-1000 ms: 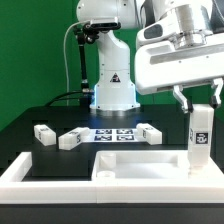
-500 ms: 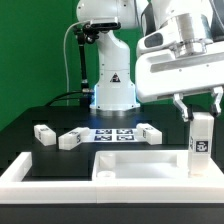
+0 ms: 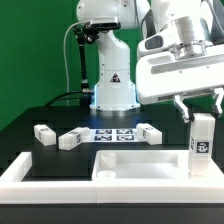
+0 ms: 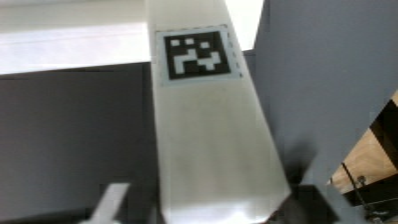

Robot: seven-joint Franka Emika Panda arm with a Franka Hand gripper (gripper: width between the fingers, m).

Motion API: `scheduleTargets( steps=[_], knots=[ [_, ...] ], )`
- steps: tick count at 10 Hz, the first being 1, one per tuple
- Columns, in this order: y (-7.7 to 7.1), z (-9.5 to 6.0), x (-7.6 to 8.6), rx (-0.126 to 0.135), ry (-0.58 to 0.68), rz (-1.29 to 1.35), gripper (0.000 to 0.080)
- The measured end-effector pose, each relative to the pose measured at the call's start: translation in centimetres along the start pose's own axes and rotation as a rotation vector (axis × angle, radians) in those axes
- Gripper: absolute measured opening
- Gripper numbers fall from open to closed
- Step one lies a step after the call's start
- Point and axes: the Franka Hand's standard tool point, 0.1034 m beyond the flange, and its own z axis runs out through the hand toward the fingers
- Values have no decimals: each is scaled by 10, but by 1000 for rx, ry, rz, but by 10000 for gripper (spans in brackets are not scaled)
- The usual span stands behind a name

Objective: Assemble desk

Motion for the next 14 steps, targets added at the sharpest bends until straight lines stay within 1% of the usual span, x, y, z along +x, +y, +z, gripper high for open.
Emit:
scheduleTargets(
  steps=[1,2,3,4,9,10,11,12,13,14],
  knots=[
    [0,0,0,0,0,0,472],
    [0,0,0,0,0,0,588],
    [0,0,0,0,0,0,588],
    [0,0,0,0,-1,0,636],
    [0,0,0,0,-1,-1,649],
    [5,1,-4,-6,-40,-18,649],
    [17,-6,-7,-16,-144,-23,649],
    [19,-12,-4,-17,-157,1,649],
    [10,-9,-13,-15,-194,27,649],
    [4,-8,-17,-12,-212,22,649]
  ],
)
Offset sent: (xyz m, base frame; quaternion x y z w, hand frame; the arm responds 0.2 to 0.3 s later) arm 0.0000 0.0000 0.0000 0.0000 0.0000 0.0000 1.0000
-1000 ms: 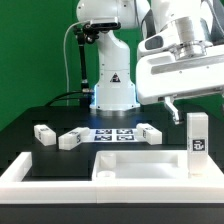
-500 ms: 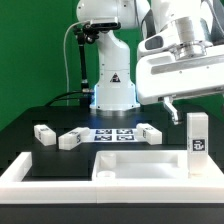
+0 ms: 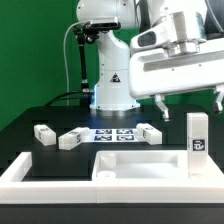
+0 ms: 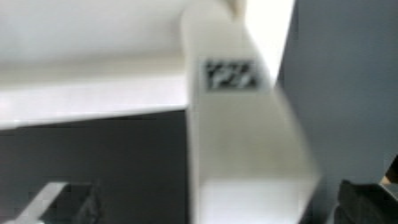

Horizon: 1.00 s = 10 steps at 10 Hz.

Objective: Assemble desk

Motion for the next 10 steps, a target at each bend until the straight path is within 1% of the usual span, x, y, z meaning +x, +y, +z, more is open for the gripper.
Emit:
scheduleTargets(
  steps=[1,3,4,5,6,8,9,10],
  knots=[
    [3,0,-4,-3,-89,-6,649],
    [3,-1,-7,-4,-230,2,649],
    [7,0,-4,-4,-321,7,649],
    [12,1,6,-3,-376,17,649],
    [11,5,11,-2,-365,17,649],
    [5,14,7,-10,-376,52,649],
    [-1,21,3,-14,-380,72,649],
    [0,20,4,-13,-379,66,649]
  ],
)
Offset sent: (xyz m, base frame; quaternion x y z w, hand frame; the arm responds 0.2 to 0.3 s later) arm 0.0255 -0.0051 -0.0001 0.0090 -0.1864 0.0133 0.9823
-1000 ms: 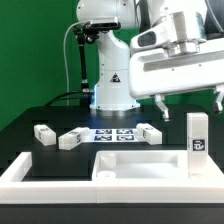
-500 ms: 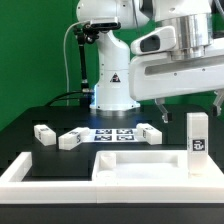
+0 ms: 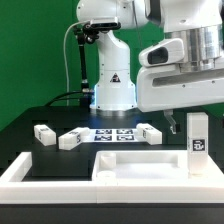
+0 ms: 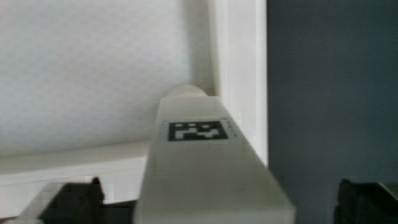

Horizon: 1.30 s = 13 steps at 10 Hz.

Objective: Assemble desk

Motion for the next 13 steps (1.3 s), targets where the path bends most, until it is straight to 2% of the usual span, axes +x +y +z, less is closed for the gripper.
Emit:
scheduleTargets(
  steps=[1,2,3,4,5,7,9,10,11,13],
  knots=[
    [1,-1,0,0,1,24,649],
    [0,0,0,0,0,34,515],
    [0,0,0,0,0,60,515],
    [0,0,0,1,0,122,376],
    [2,1,0,-2,0,203,295],
    [3,1,0,-2,5,334,295],
    [2,2,0,4,45,624,295],
    [1,2,1,17,55,806,295],
    [1,3,2,43,58,1003,295],
    [2,3,1,132,38,1375,295]
  ],
)
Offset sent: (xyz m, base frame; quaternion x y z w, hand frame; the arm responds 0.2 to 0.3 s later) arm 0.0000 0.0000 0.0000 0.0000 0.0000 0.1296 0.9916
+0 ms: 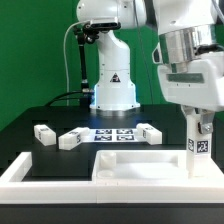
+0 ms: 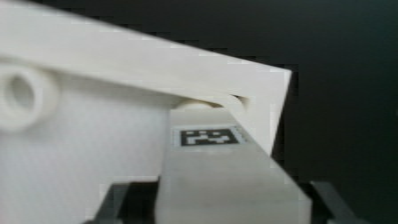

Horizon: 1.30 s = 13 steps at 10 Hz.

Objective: Assemble desk

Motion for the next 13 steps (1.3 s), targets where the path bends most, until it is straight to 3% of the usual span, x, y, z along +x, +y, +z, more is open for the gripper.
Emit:
scheduleTargets(
  steps=[2,3,4,5,6,10,11,13],
  knots=[
    [1,1,-2,5,-18,77,295],
    [1,1,-2,4,-18,53,376],
    [1,2,-1,4,-17,-13,555],
    [3,1,0,-15,-24,-229,620],
    [3,1,-1,-28,-35,-410,620],
    [3,1,-1,-23,-37,-678,649],
    [7,-1,0,-87,-20,-920,649],
    [0,-4,-3,-133,-13,-1344,649]
  ],
)
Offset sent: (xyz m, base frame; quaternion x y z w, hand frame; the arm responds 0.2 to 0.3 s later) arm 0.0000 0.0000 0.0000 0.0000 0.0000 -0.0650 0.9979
